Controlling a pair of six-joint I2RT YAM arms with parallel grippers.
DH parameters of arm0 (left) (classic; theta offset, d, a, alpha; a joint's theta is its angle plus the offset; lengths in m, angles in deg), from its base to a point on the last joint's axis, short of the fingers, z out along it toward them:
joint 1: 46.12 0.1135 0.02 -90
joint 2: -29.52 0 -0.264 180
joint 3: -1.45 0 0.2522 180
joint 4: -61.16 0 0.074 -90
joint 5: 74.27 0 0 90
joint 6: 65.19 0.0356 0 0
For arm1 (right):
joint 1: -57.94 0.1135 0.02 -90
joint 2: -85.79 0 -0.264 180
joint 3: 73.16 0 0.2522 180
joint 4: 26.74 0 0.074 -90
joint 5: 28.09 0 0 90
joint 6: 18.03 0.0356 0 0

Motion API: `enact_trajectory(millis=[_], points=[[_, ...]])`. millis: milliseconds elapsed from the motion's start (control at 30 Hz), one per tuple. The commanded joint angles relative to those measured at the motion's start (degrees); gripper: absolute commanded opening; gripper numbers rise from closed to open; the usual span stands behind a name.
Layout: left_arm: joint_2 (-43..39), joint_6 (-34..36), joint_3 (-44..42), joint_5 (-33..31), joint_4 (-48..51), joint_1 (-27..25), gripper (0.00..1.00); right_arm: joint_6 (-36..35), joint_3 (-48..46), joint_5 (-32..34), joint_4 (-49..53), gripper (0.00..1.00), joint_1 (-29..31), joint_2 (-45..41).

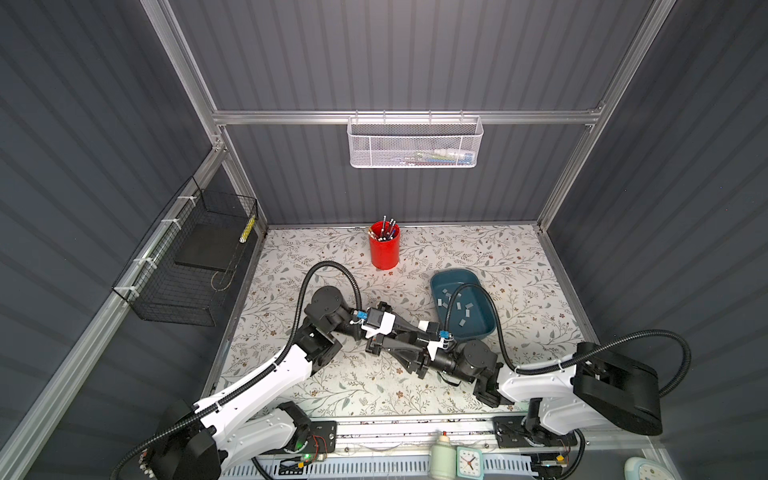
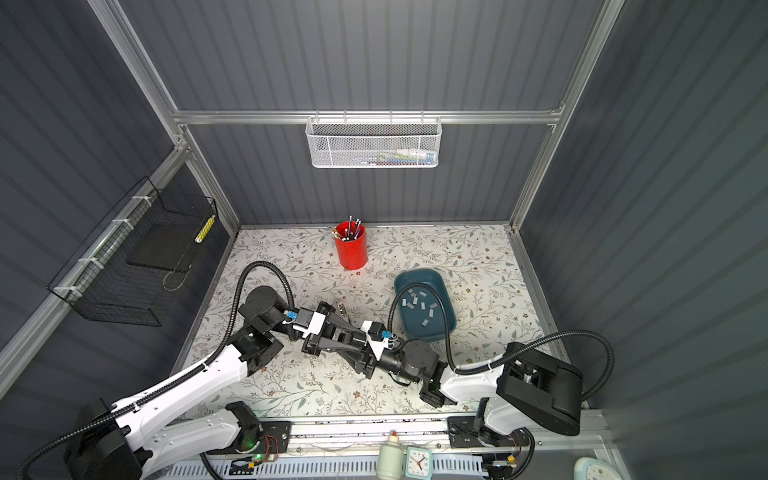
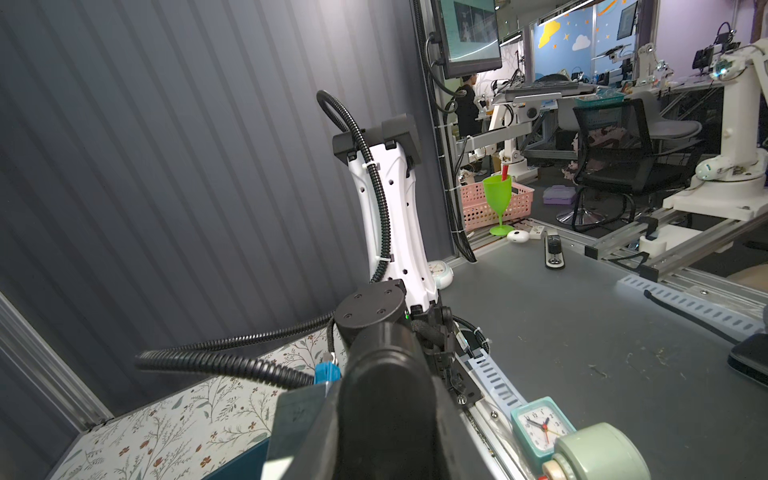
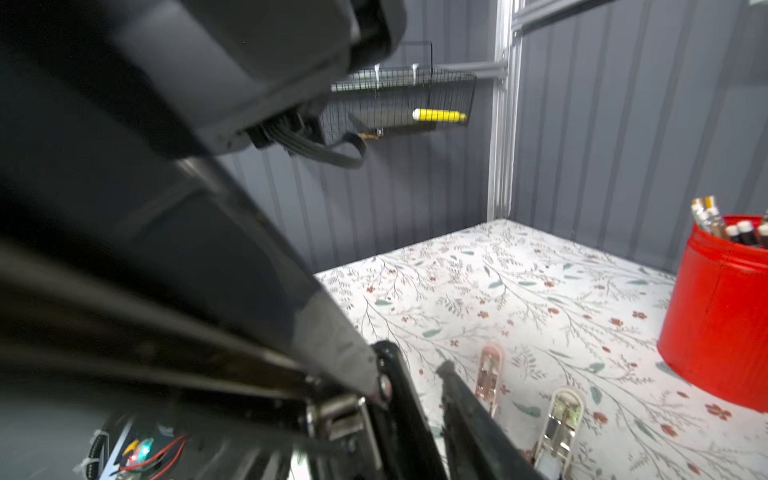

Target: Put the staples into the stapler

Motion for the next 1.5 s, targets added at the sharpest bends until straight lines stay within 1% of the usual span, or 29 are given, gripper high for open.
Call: enact_trajectory(millis=[0, 233, 367, 567, 833, 1000, 1100, 1167, 1233, 1267, 1300, 1333, 1400, 1433, 1467], points=[[-1.2, -0.5, -0.3, 0.6, -5.0, -0.2, 0.0, 0.2, -1.1, -1.0, -4.5, 0.57, 0.2, -2.3], [-0.9, 1.2, 0.2, 0.6, -2.5, -0.2, 0.0, 0.0, -1.0, -0.4, -0.2, 0.58, 0.3, -6.1], [-0.5, 1.2, 0.3, 0.7, -2.5, -0.2, 0.0, 0.0, 0.2, -1.1, 1.3, 0.56, 0.3, -5.6], [-0.5, 1.1, 0.4, 0.7, -2.7, -0.2, 0.0, 0.3, 1.7, -1.4, 1.3, 0.51, 0.2, -3.7], [-0.6, 0.6, 0.3, 0.9, -3.2, -0.2, 0.0, 0.7, 3.6, -2.5, 1.6, 0.45, 0.2, -3.3], [-1.0, 0.6, 0.2, 0.6, -3.4, -0.2, 0.0, 0.9, 3.4, -2.1, 1.7, 0.37, 0.3, -3.3], [-1.0, 0.6, 0.2, 0.2, -3.3, -0.2, 0.0, 1.5, 2.6, -1.1, 1.7, 0.27, 0.3, -3.6], [-1.2, 0.7, 0.2, -1.8, -2.6, -0.2, 0.0, 2.3, 2.3, 0.4, 2.6, 0.21, 0.2, -4.4], [-1.8, 2.6, 0.5, -3.9, 0.3, -0.2, 0.0, 3.6, 2.6, 2.7, 6.1, 0.16, 0.2, -5.9], [-2.1, 3.9, 0.9, -5.1, 2.3, -0.2, 0.02, 4.2, 2.9, 4.0, 8.6, 0.15, 0.3, -6.7], [-2.4, 4.6, 1.0, -6.6, 3.7, -0.2, 0.17, 4.9, 3.1, 5.3, 10.9, 0.13, 0.3, -7.6], [-2.9, 5.0, 1.1, -8.8, 4.9, -0.2, 0.3, 5.8, 3.3, 6.7, 13.7, 0.12, 0.3, -8.6], [-3.8, 5.8, 1.0, -12.5, 6.9, -0.2, 0.39, 7.6, 3.7, 9.6, 18.9, 0.11, 0.5, -10.4], [-4.1, 6.0, 1.1, -15.0, 8.0, -0.2, 0.46, 8.8, 4.0, 11.4, 22.0, 0.1, 0.5, -11.4], [-4.4, 5.9, 1.4, -17.9, 9.4, -0.2, 0.55, 10.0, 4.3, 13.3, 25.2, 0.09, 0.7, -12.5]])
